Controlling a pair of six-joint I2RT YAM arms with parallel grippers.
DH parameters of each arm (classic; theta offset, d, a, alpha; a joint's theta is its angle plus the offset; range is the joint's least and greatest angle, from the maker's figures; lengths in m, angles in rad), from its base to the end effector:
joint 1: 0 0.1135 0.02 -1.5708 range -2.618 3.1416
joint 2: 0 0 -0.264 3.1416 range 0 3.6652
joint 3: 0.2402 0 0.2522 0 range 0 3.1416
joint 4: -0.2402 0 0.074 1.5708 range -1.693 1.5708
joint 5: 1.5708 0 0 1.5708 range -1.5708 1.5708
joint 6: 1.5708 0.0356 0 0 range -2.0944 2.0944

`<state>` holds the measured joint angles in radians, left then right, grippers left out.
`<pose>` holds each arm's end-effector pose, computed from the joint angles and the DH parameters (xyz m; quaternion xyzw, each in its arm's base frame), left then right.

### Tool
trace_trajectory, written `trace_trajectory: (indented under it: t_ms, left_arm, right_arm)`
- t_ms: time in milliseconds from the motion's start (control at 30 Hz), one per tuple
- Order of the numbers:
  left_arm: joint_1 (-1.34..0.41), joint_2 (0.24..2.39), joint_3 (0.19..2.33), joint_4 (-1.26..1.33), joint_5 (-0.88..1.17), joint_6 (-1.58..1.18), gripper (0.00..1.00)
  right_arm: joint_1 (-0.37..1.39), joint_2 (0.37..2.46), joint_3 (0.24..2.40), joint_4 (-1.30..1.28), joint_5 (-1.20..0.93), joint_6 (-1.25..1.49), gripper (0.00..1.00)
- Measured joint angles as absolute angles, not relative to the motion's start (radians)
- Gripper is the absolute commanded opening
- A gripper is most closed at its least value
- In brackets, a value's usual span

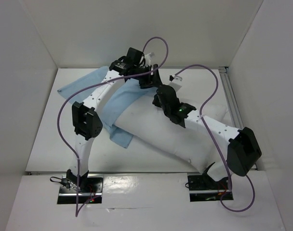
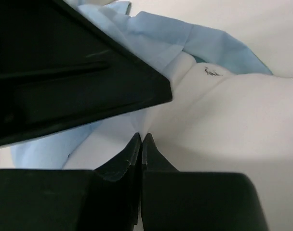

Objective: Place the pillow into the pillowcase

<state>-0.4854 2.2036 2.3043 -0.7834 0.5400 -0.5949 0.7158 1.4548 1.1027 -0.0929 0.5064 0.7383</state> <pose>0.4292 -0.2471 0.3448 0.0668 0.8753 -0.4195 0.2312 0.2641 0.2068 0.3023 0.1429 0.8172 0.1851 0.5268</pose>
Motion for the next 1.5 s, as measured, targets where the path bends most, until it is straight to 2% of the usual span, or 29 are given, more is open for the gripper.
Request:
trace_trajectory:
  t_ms: [33, 67, 100, 167, 200, 233, 267, 300, 333, 433, 533, 567, 600, 667, 700, 733, 800, 900, 1033, 1167, 1300, 1467, 1500]
  left_arm:
    - [-0.476, 2.199, 2.301, -0.786, 0.542, -0.591, 0.98]
    - [-0.464, 2.19, 2.299, -0.787, 0.541, -0.579, 1.0]
    - [-0.447, 2.173, 2.293, -0.789, 0.538, -0.573, 1.0]
    - [-0.401, 2.12, 2.283, -0.801, 0.527, -0.559, 1.0]
    - [-0.373, 2.081, 2.276, -0.803, 0.522, -0.55, 1.0]
    - [-0.342, 2.032, 2.255, -0.797, 0.514, -0.543, 0.93]
    - [-0.313, 1.978, 2.223, -0.793, 0.505, -0.534, 0.67]
    - [-0.273, 1.907, 2.175, -0.788, 0.493, -0.528, 0.32]
    - [-0.237, 1.827, 2.118, -0.783, 0.476, -0.525, 0.0]
    - [-0.114, 1.539, 1.844, -0.726, 0.376, -0.509, 0.03]
    - [-0.063, 1.266, 1.522, -0.677, 0.298, -0.503, 0.32]
    - [-0.062, 1.2, 1.438, -0.665, 0.292, -0.501, 0.62]
    - [-0.062, 1.127, 1.328, -0.627, 0.291, -0.497, 0.72]
    - [-0.069, 1.021, 1.132, -0.608, 0.294, -0.511, 0.87]
    - [-0.076, 0.973, 1.013, -0.574, 0.294, -0.528, 0.98]
    - [-0.084, 0.94, 0.928, -0.559, 0.293, -0.535, 1.0]
    - [-0.11, 0.884, 0.727, -0.501, 0.296, -0.577, 1.0]
    - [-0.15, 0.832, 0.558, -0.474, 0.28, -0.613, 1.0]
    - [-0.184, 0.87, 0.493, -0.371, 0.229, -0.657, 0.99]
    - [-0.207, 0.968, 0.478, -0.226, 0.194, -0.677, 0.92]
    - [-0.239, 1.06, 0.449, -0.091, 0.167, -0.686, 0.81]
    - [-0.25, 1.151, 0.41, 0.023, 0.146, -0.704, 0.56]
    - [-0.25, 1.158, 0.405, 0.04, 0.142, -0.71, 0.42]
  right_arm:
    - [0.707, 1.465, 1.107, -0.089, 0.515, 0.739, 0.06]
    - [0.702, 1.468, 1.11, -0.088, 0.517, 0.741, 0.17]
    - [0.692, 1.469, 1.114, -0.088, 0.513, 0.742, 0.35]
    - [0.665, 1.472, 1.129, -0.083, 0.489, 0.73, 0.8]
    - [0.65, 1.477, 1.148, -0.083, 0.464, 0.712, 0.85]
    - [0.639, 1.483, 1.172, -0.084, 0.445, 0.685, 0.89]
    - [0.626, 1.491, 1.205, -0.09, 0.422, 0.656, 0.92]
    - [0.619, 1.497, 1.243, -0.107, 0.402, 0.628, 0.96]
    - [0.616, 1.501, 1.277, -0.114, 0.387, 0.604, 0.98]
    - [0.617, 1.502, 1.393, -0.165, 0.355, 0.49, 0.99]
    - [0.617, 1.51, 1.521, -0.244, 0.327, 0.377, 0.99]
    - [0.618, 1.519, 1.569, -0.273, 0.311, 0.339, 0.99]
    - [0.622, 1.527, 1.608, -0.297, 0.293, 0.31, 0.99]
    - [0.625, 1.54, 1.665, -0.338, 0.252, 0.262, 0.99]
    - [0.633, 1.54, 1.671, -0.352, 0.23, 0.239, 0.99]
    - [0.641, 1.54, 1.668, -0.366, 0.215, 0.223, 0.99]
    - [0.661, 1.541, 1.652, -0.4, 0.175, 0.195, 0.99]
    - [0.677, 1.554, 1.642, -0.479, 0.111, 0.158, 0.99]
    - [0.695, 1.586, 1.649, -0.59, 0.05, 0.123, 0.99]
    - [0.719, 1.617, 1.654, -0.685, 0.027, 0.105, 0.99]
    - [0.765, 1.626, 1.654, -0.772, 0.014, 0.081, 0.99]
    - [0.86, 1.63, 1.641, -0.837, 0.05, 0.06, 0.99]
    - [0.876, 1.63, 1.633, -0.844, 0.057, 0.057, 0.99]
